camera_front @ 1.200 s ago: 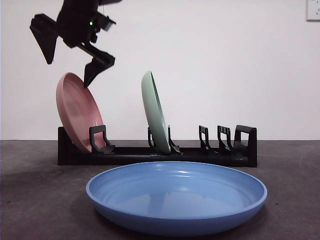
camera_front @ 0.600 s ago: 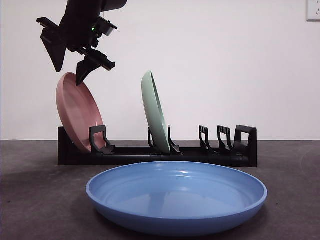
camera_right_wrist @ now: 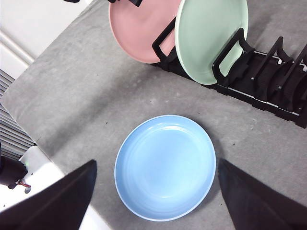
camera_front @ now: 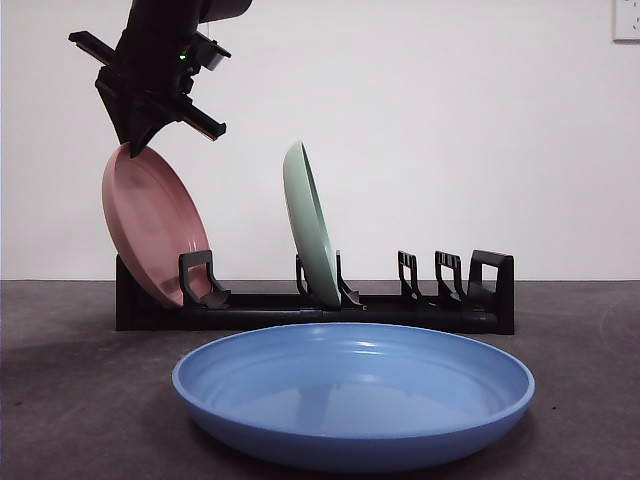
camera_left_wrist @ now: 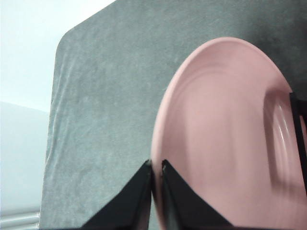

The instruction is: Place the plate

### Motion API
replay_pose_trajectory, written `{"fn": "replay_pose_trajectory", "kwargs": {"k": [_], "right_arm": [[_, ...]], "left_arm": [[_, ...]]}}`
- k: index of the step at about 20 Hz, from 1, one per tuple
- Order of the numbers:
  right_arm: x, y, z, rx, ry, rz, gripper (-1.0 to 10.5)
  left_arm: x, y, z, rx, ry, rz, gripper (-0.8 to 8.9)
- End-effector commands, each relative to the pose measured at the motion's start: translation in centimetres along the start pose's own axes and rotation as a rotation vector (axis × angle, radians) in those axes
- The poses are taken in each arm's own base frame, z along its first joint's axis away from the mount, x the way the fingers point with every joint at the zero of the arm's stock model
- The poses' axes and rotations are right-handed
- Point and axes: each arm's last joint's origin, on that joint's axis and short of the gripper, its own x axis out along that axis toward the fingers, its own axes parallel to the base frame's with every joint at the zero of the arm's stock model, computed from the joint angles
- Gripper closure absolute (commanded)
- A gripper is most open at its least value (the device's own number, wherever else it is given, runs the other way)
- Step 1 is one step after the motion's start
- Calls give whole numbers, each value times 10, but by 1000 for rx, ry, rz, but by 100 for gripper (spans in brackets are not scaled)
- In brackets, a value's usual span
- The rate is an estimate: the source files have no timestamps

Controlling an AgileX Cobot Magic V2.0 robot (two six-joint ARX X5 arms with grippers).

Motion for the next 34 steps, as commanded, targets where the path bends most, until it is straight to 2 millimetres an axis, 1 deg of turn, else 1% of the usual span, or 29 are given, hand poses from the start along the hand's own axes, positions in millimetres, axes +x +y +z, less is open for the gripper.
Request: {"fn": "replay_pose_trajectory", "kwargs": {"k": [1, 4, 7, 10, 14, 16, 20, 25, 28, 32, 34], "right_arm": [[-1, 2, 3, -4, -10, 7, 543], [-1, 2, 3, -4, -10, 7, 543], [-1, 2, 3, -5, -10, 6, 543], [-1, 2, 4, -7, -13, 6, 543], [-1, 2, 4, -14, -19, 7, 543], [-1, 2, 5, -17, -22, 7, 543], [-1, 2, 5, -17, -23, 7, 543], [-1, 2, 5, -16, -23, 6, 543], [-1, 1, 5, -16, -22, 6, 543], [-1, 1, 5, -17, -22, 6, 543], [-1, 1, 5, -17, -22, 6, 543]], "left_arm": [[1, -7, 5, 8, -16, -16, 809], [-2, -5, 7, 9, -20, -8, 809], [-11, 2, 15, 0, -43, -8, 809], [-27, 15, 23, -14, -62, -10, 809], [-52, 34, 29, -33, -66, -16, 809], [-64, 39, 30, -26, -70, -23, 809], [-82, 45, 25, -6, -55, -35, 809], [-108, 54, 9, 30, -18, -71, 809], [-135, 68, -1, 7, -51, -171, 809], [-174, 86, -16, -3, -123, -462, 809], [-185, 91, -23, 12, -143, -589, 809]]}}
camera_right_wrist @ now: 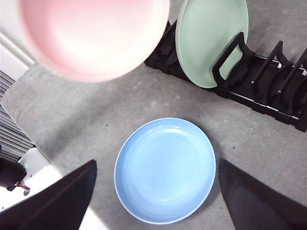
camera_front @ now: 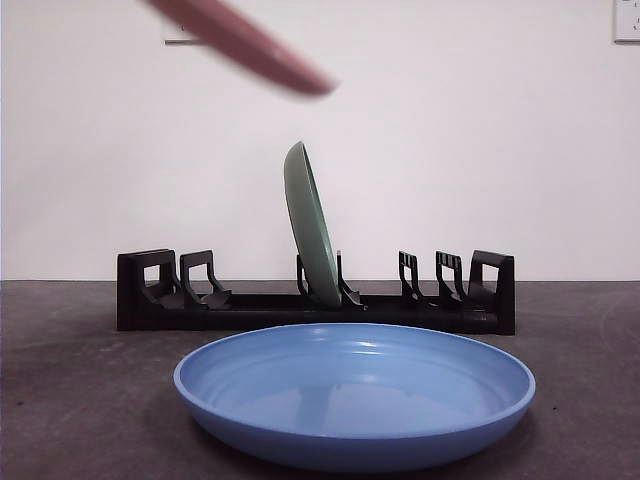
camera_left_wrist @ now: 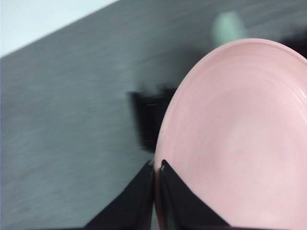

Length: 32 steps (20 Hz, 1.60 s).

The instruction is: Place the plate

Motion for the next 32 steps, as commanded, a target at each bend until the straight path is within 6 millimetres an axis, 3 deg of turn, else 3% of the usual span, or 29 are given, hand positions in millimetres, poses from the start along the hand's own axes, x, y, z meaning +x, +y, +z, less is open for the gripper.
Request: {"fn": "replay_pose_trajectory", "kwargs": {"k": [1, 4, 11, 18, 25, 32], "right_arm": [[-1, 1, 4, -10, -12, 6, 543], [-1, 1, 4, -9, -12, 6, 543], [-1, 1, 4, -9, -12, 6, 543], [-1, 1, 3, -7, -10, 6, 543], [-1, 1, 3, -5, -6, 5, 543], [-1, 1, 3, -6, -6, 5, 543]], "left_arm": [[-10, -3, -5, 20, 12, -151, 809], [-13, -5, -19, 54, 29, -266, 809], [14, -14, -60, 93, 107, -397, 809], [69, -36, -98, 78, 134, -569, 809], [130, -57, -135, 58, 106, -629, 809], [162, -65, -151, 43, 60, -628, 809]]}}
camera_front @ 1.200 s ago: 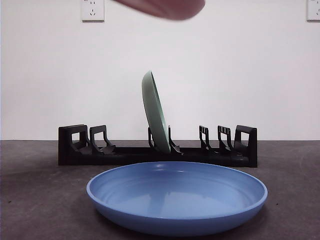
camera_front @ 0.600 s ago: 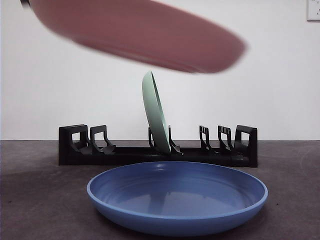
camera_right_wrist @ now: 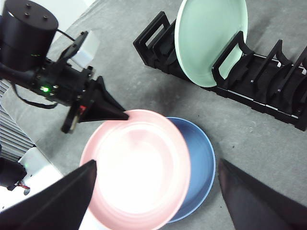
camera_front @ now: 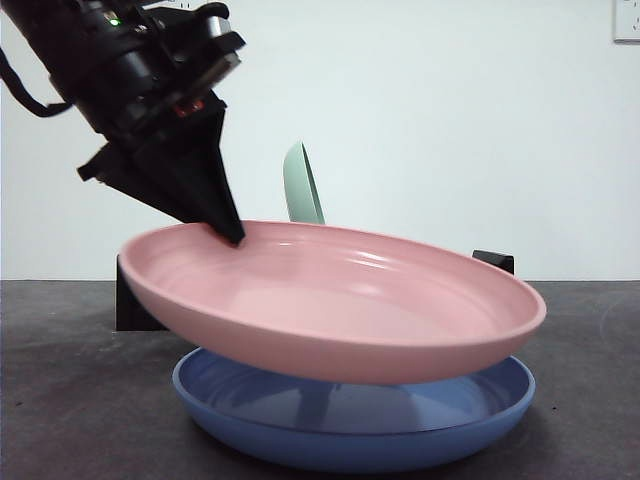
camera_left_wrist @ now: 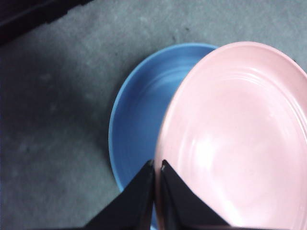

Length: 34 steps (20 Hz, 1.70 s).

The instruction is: Place the plate

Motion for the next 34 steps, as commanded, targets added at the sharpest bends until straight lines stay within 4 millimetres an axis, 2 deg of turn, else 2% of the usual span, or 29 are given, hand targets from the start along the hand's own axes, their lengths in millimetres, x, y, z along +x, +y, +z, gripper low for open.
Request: {"fn": "replay_pose_trajectory", "kwargs": {"k": [1, 5, 11, 21, 23, 26, 27, 29, 31, 34], "right_arm": [[-1, 1, 3, -7, -9, 5, 543], [-1, 1, 3, -7, -8, 5, 543], [-1, 1, 3, -2, -3, 5, 543], [-1, 1, 2, 3, 5, 5, 543], [-1, 1, 2, 4, 7, 5, 543], [-1, 1, 2, 4, 6, 5, 543], [-1, 1, 2, 4, 6, 5, 543], [-1, 1, 2, 3, 6, 5, 543], [-1, 1, 2, 3, 5, 5, 543], [-1, 1, 2, 1, 3, 5, 543]], "left_arm": [[9, 1, 5, -12, -15, -10, 809], [25, 6, 7, -12, -26, -10, 809], [46, 18, 1, -41, 41, 4, 808], [47, 20, 4, -38, 13, 6, 803], [47, 20, 4, -38, 11, 7, 710], [45, 19, 6, -50, 5, 6, 463], [43, 18, 8, -55, 2, 6, 414], [36, 16, 13, -55, -10, 6, 371], [23, 12, 18, -56, -28, 5, 371], [-7, 3, 18, -47, -56, 4, 371]]}}
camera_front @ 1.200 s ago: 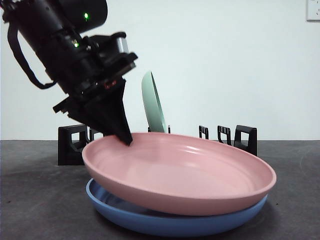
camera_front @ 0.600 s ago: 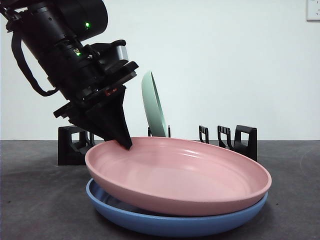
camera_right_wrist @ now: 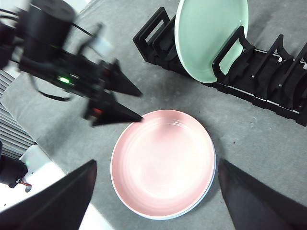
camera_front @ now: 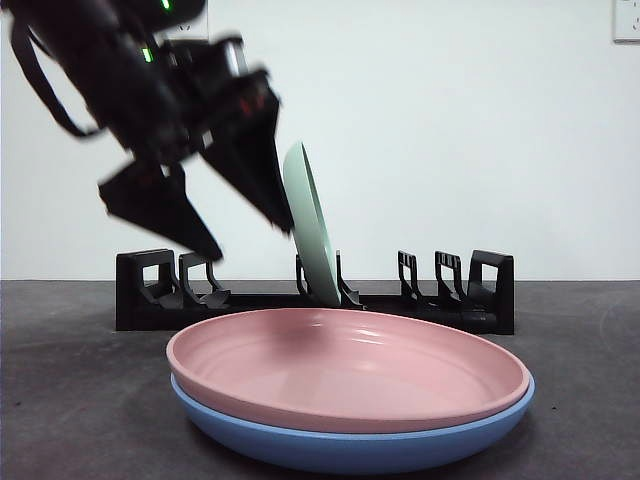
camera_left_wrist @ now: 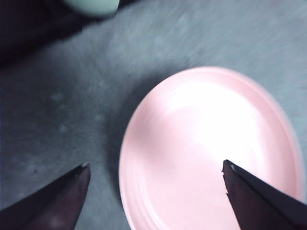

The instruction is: Place the plate

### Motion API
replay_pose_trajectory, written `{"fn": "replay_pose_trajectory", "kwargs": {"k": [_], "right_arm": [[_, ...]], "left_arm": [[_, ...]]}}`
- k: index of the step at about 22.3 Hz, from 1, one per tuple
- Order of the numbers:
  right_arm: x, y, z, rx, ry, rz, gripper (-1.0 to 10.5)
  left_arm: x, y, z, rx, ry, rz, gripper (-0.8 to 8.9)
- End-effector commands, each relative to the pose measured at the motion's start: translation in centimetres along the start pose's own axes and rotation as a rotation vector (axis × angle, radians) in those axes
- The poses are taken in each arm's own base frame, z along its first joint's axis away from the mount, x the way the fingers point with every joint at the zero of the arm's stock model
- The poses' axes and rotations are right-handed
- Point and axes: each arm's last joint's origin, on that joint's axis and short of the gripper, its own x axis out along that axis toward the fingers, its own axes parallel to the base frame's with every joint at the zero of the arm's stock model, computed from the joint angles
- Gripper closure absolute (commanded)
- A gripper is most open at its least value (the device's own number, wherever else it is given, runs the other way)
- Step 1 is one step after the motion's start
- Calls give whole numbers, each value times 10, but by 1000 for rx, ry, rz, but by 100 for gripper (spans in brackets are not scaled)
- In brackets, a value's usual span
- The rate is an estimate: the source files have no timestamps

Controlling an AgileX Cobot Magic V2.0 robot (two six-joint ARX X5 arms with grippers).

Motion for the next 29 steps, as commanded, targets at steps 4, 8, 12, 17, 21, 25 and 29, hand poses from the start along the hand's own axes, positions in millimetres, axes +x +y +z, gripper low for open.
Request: {"fn": "replay_pose_trajectory", "kwargs": {"k": [4, 8, 12, 17, 21, 25, 29], "right_arm": [[-1, 1, 4, -12, -17, 6, 543], [-1, 1, 5, -15, -22, 6, 543], [-1, 1, 5, -9, -22, 6, 543], [0, 1, 8, 17, -42, 8, 543], [4, -1, 13, 45, -64, 23, 543], [16, -4, 22, 59, -63, 78, 542], [38, -9, 34, 91, -51, 128, 524]], "left_arm": [[-65, -20, -4, 17, -78, -12, 296], [-122, -36, -20, 23, -189, -21, 281], [-171, -49, -45, 44, -263, -15, 281], [-213, -59, -69, 72, -371, -21, 284], [-226, -63, -80, 71, -424, -29, 284], [-241, -66, -94, 81, -473, -35, 283], [-256, -70, -105, 89, -502, -38, 284]]}}
